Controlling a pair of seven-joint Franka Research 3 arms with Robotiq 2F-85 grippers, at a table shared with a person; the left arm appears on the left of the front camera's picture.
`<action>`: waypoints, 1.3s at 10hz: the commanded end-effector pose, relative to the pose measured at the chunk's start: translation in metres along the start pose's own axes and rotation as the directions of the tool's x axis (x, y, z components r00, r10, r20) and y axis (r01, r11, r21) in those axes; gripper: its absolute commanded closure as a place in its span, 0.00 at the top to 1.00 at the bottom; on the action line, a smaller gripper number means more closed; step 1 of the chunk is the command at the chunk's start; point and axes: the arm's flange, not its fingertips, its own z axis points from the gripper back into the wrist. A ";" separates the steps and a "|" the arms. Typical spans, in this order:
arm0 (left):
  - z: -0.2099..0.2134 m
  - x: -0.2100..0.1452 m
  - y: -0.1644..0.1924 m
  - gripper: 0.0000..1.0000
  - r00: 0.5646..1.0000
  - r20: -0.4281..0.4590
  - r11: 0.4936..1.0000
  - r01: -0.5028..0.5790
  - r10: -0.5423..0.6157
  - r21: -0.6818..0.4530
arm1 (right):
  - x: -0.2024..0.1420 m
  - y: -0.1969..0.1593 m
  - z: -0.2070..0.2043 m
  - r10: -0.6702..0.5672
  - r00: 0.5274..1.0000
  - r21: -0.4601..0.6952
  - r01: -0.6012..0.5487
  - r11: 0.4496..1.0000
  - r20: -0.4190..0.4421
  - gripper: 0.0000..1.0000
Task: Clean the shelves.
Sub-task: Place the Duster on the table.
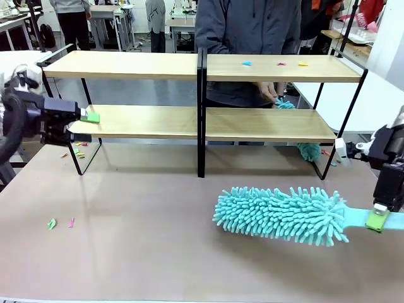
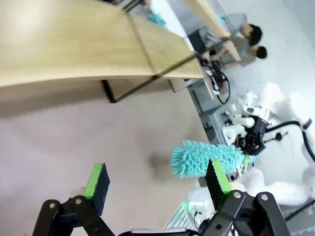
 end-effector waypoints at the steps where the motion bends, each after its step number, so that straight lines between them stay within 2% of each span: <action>1: -0.011 -0.036 0.021 1.00 0.994 -0.058 0.995 -0.090 0.092 0.034 | -0.007 -0.004 0.012 0.007 0.998 0.024 -0.008 1.000 0.057 0.12; 2: -0.017 -0.051 0.030 1.00 0.986 -0.104 0.991 -0.127 0.130 0.041 | -0.006 -0.008 0.014 -0.002 0.998 0.030 0.000 1.000 0.060 0.12; 3: -0.022 -0.065 0.035 1.00 0.971 -0.162 0.983 -0.184 0.178 -0.021 | -0.005 -0.010 0.013 -0.007 0.998 0.037 0.005 0.999 0.059 0.12; 4: -0.026 -0.076 0.039 1.00 0.958 -0.215 0.978 -0.203 0.188 -0.052 | -0.004 -0.014 0.013 -0.019 0.998 0.042 0.017 0.999 0.058 0.12; 6: -0.025 -0.084 0.043 1.00 0.923 -0.345 0.949 -0.248 0.170 -0.195 | -0.004 -0.016 0.016 -0.036 0.997 0.042 0.033 0.999 0.068 0.12; 7: -0.020 -0.079 0.047 1.00 0.924 -0.360 0.952 -0.214 0.125 -0.219 | -0.003 -0.016 0.018 -0.042 0.997 0.041 0.039 0.998 0.067 0.12; 8: -0.048 -0.053 0.050 1.00 0.939 -0.292 0.963 -0.230 0.183 -0.137 | -0.001 -0.017 0.017 -0.051 0.997 0.040 0.049 0.998 0.057 0.12; 10: -0.048 -0.053 0.050 1.00 0.939 -0.292 0.963 -0.230 0.183 -0.137 | 0.002 -0.022 0.017 -0.062 0.997 0.049 0.059 0.997 0.049 0.12; 11: -0.048 -0.053 0.050 1.00 0.939 -0.292 0.963 -0.230 0.183 -0.137 | 0.003 -0.022 0.020 -0.070 0.996 0.056 0.067 0.996 0.055 0.18; 12: -0.048 -0.053 0.050 1.00 0.939 -0.292 0.963 -0.230 0.183 -0.137 | 0.002 -0.023 0.023 -0.081 0.993 0.027 0.079 0.997 0.084 0.72; 13: -0.048 -0.053 0.050 1.00 0.939 -0.292 0.963 -0.230 0.183 -0.137 | -0.001 -0.025 0.032 -0.097 0.984 0.011 0.096 0.995 0.147 0.78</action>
